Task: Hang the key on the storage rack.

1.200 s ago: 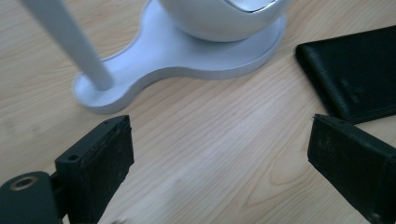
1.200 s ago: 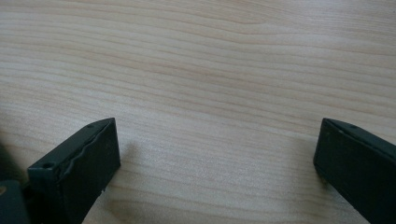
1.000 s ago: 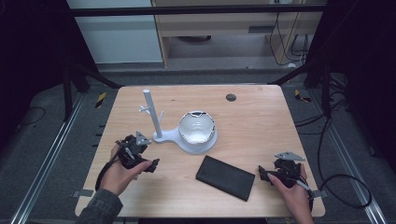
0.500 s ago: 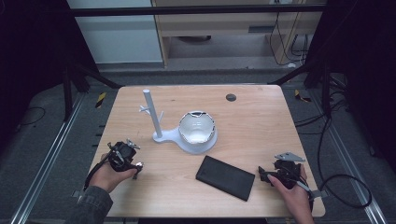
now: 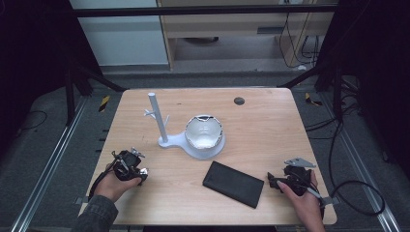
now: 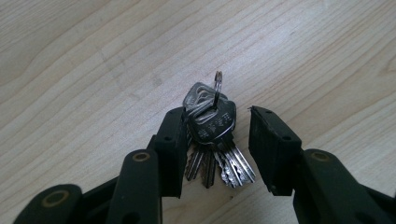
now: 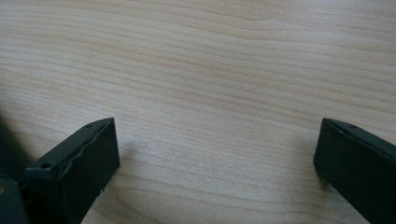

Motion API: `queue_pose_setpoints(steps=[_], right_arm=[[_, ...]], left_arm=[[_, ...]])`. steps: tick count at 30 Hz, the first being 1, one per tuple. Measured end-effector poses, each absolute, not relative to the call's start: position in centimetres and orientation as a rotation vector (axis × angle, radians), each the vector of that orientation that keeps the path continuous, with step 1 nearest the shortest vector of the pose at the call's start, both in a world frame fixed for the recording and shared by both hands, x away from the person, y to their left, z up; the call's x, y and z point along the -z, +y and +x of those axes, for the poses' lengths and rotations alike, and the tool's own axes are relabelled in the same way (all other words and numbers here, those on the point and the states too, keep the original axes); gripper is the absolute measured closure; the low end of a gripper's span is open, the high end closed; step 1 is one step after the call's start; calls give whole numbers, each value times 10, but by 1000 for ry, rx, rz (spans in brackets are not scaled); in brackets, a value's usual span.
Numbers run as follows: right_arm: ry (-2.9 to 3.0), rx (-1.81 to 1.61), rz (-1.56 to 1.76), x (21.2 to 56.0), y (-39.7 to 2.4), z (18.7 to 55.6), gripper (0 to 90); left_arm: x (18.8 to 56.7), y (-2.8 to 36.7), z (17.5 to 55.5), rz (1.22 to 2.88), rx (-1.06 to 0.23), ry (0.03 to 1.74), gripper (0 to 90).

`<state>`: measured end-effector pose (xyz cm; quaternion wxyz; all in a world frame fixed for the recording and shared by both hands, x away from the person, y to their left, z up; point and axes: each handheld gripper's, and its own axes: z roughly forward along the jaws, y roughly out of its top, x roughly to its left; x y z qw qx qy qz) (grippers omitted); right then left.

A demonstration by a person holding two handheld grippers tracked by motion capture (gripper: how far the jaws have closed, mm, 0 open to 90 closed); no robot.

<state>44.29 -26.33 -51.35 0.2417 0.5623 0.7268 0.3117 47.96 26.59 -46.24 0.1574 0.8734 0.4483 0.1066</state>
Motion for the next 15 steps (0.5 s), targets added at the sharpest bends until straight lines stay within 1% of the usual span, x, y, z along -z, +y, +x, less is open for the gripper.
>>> queue_pose_setpoints(steps=[3, 9, 15], right_arm=[[1987, -852, 1537, 513, -263, 443, 5], [1989, -853, 1537, 513, -263, 443, 5], [1990, -852, 1537, 513, -263, 443, 5]], left_arm=[[465, 269, 481, 2491, -281, 1291, 572], [467, 271, 482, 2487, -277, 1289, 589], [467, 271, 483, 2483, -276, 1285, 628]])
